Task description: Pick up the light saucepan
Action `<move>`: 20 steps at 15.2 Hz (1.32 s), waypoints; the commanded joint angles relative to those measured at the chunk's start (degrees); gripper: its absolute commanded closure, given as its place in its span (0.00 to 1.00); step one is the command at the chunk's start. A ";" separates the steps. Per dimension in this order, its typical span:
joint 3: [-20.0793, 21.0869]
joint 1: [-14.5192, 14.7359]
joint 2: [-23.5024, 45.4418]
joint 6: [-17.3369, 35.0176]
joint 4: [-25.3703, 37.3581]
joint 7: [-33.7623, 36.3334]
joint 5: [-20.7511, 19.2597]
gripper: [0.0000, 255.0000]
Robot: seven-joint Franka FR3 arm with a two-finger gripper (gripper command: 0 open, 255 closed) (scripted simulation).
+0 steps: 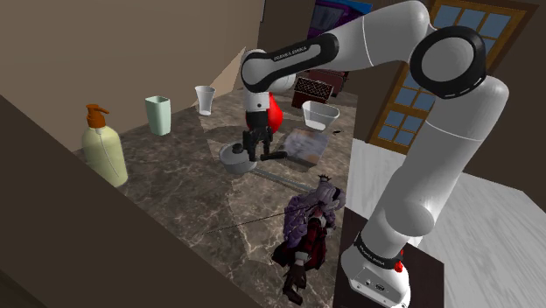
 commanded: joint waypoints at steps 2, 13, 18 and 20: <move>0.05 0.05 0.35 0.50 -0.09 0.04 0.05 1.00; 0.01 0.01 -0.30 -0.84 0.60 0.14 -0.01 1.00; -0.03 -0.03 -1.59 -4.52 3.01 0.57 -0.10 1.00; -0.04 -0.05 -2.04 -6.00 4.06 0.74 -0.12 1.00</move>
